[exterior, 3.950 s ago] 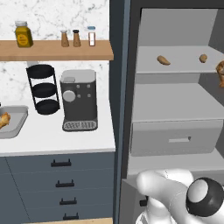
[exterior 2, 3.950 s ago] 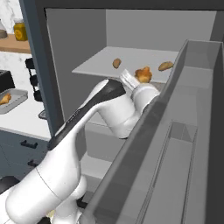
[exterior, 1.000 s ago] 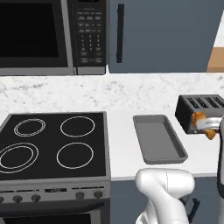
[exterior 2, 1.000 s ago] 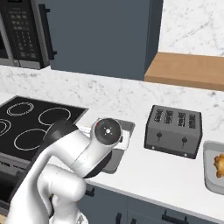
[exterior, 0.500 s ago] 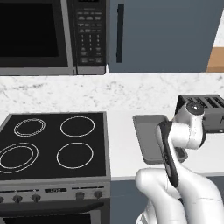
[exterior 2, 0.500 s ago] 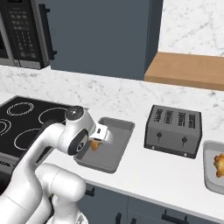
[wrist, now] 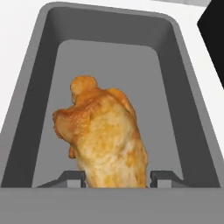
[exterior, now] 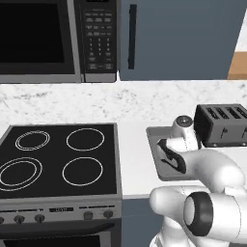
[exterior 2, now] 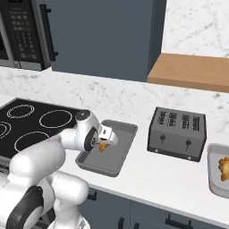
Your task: Place one sweet potato and one chicken drumstick in each tupperware on the nearby counter, to pack two identical lunches.
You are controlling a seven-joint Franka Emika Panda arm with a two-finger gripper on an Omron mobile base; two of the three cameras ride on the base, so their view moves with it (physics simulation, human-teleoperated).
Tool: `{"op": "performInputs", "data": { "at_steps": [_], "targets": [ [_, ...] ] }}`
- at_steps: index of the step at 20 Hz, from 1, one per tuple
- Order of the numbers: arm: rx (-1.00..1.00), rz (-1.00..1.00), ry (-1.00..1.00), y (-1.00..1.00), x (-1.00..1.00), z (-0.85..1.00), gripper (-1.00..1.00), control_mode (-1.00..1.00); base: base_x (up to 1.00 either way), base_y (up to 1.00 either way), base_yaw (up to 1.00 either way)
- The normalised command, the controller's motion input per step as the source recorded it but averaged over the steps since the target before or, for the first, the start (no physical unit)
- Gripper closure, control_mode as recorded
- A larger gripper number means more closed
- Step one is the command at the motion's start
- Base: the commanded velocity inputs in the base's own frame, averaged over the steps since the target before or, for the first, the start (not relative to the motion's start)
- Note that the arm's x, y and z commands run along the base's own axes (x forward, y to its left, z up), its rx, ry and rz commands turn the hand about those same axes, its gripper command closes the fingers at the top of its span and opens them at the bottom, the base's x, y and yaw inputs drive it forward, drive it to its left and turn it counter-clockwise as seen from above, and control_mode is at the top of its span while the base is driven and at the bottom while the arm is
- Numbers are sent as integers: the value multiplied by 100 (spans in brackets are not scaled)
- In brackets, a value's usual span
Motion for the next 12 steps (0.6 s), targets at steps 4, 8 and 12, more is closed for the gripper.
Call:
{"op": "performInputs", "data": {
  "at_steps": [4,8,12],
  "targets": [
    [0,4,8,-19,78,-13,-100,-100,0,0,0],
    [0,1,0,-1,21,-5,-100,-100,0,0,0],
    [0,0,-1,0,-13,0,-100,-100,0,0,0]
  ]
}}
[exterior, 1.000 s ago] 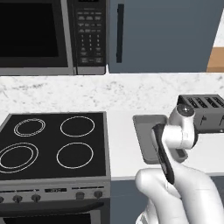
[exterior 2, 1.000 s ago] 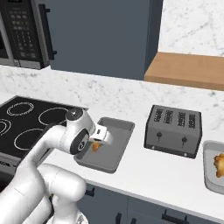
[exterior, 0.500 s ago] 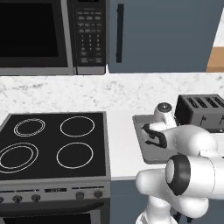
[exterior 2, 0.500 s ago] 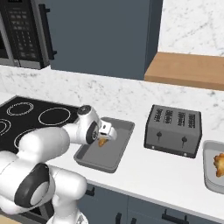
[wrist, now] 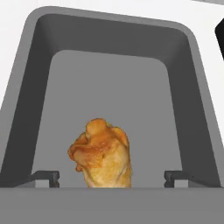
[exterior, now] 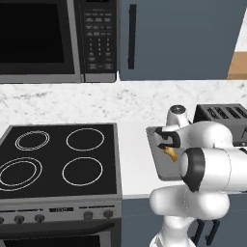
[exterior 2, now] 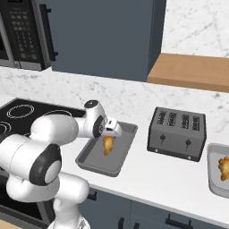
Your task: Place one sweet potato and one chicken drumstick in each tupperware on the nearby counter, to pack two identical lunches.
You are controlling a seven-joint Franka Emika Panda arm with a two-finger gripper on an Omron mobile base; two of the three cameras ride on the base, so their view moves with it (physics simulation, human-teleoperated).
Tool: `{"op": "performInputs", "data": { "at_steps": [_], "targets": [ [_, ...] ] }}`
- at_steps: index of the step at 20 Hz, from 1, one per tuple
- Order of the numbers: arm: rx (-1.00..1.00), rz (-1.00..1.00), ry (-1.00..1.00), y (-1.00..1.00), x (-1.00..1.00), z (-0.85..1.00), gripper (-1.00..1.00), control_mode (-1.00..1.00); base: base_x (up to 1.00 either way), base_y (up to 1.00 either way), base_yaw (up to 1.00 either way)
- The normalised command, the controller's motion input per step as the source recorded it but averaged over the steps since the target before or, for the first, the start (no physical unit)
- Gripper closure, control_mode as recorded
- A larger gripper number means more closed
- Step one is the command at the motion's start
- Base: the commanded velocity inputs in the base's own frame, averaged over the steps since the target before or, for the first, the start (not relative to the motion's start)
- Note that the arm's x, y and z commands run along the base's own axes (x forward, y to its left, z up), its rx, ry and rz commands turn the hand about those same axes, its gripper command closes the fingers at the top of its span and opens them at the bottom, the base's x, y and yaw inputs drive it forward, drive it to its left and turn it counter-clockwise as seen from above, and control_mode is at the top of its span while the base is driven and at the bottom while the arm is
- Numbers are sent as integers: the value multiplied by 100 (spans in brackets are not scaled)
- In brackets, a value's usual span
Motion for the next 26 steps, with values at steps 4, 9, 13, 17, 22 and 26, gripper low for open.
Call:
{"op": "performInputs", "data": {
  "at_steps": [4,9,13,17,22,26],
  "targets": [
    [0,0,-10,9,-95,8,-100,-100,0,0,0],
    [9,-2,-24,3,-100,87,-100,-100,0,0,0],
    [15,-3,-19,0,-100,100,-100,-100,0,0,0],
    [6,-4,-4,0,-100,100,-100,-100,0,0,0],
    [0,-2,3,0,-100,100,-100,-100,0,0,0],
    [-1,0,9,-12,-100,84,-100,-100,0,0,0]
  ]
}}
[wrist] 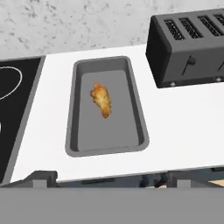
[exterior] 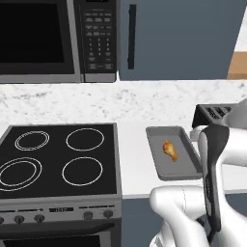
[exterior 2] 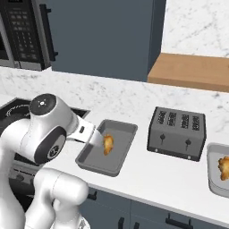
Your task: Place one sweet potato and one chicken drumstick in each tupperware on the nearby counter, to pack two identical lunches.
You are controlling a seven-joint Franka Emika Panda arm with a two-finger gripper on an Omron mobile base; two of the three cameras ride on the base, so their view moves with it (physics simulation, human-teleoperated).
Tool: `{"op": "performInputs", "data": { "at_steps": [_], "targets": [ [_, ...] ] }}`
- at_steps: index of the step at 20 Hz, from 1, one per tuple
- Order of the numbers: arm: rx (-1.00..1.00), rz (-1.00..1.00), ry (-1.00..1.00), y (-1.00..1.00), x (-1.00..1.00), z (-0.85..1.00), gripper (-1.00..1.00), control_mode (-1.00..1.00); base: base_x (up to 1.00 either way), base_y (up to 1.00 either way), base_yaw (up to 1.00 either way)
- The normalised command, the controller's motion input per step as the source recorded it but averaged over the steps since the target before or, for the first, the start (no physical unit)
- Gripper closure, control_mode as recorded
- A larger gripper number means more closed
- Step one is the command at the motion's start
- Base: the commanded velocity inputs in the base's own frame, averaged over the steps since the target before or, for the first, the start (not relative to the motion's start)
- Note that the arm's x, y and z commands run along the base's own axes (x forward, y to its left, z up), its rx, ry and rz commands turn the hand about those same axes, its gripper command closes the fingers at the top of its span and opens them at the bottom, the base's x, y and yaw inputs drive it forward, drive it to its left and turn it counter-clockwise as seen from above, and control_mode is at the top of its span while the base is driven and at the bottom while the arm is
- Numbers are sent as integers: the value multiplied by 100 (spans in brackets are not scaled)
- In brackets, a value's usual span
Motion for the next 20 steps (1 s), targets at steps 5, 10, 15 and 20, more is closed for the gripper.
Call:
{"op": "performInputs", "data": {
  "at_steps": [5,10,15,20],
  "targets": [
    [-1,0,0,-10,-20,0,-100,100,-80,-80,2],
    [0,0,0,0,0,0,-100,100,-100,-100,1],
    [0,0,0,0,0,0,-100,100,-100,-100,0],
    [0,0,0,0,0,0,-100,100,-100,-100,-4]
  ]
}}
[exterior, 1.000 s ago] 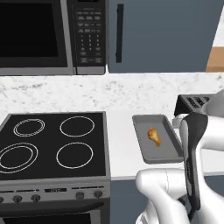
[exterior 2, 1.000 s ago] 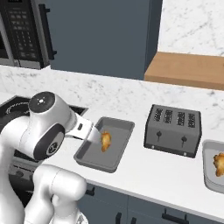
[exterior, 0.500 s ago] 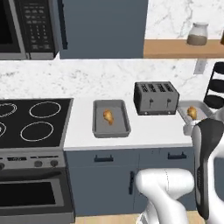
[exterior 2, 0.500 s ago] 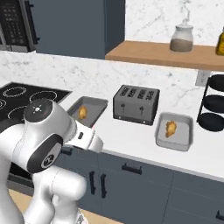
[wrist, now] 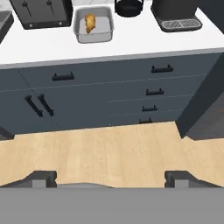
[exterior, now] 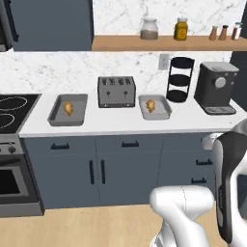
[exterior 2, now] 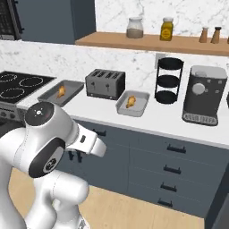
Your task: Place one sweet potato and one chicken drumstick in each tupperware on the nearby counter, to pack two identical lunches.
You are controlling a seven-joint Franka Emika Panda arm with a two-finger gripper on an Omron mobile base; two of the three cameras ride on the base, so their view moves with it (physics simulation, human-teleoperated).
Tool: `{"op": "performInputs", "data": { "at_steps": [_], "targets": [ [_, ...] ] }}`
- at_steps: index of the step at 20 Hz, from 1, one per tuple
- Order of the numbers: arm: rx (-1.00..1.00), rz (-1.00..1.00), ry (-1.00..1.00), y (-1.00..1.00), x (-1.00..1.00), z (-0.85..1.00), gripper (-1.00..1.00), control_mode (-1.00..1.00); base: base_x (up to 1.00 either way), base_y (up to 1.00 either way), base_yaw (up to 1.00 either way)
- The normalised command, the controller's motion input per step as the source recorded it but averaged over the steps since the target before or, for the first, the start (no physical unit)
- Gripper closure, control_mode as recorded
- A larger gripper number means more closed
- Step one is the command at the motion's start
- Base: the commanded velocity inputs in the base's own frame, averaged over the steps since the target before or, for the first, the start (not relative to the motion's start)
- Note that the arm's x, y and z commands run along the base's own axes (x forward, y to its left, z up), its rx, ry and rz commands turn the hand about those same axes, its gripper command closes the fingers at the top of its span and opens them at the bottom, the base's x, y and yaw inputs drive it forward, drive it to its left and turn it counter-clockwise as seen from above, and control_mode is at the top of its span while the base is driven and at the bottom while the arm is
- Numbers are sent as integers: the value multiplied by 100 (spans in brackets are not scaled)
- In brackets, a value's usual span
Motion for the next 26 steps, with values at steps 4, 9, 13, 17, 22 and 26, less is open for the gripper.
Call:
{"op": "performInputs", "data": {
  "at_steps": [4,9,13,17,22,26],
  "targets": [
    [0,0,0,0,0,0,-100,100,-72,-100,-17],
    [0,0,0,0,0,0,-100,100,10,-100,-18],
    [0,0,0,0,0,0,-100,100,85,-100,-7],
    [0,0,0,0,0,0,-100,100,88,-100,0],
    [0,0,0,0,0,0,-100,100,15,-100,-2],
    [0,0,0,0,0,0,-100,100,5,-100,5]
  ]
}}
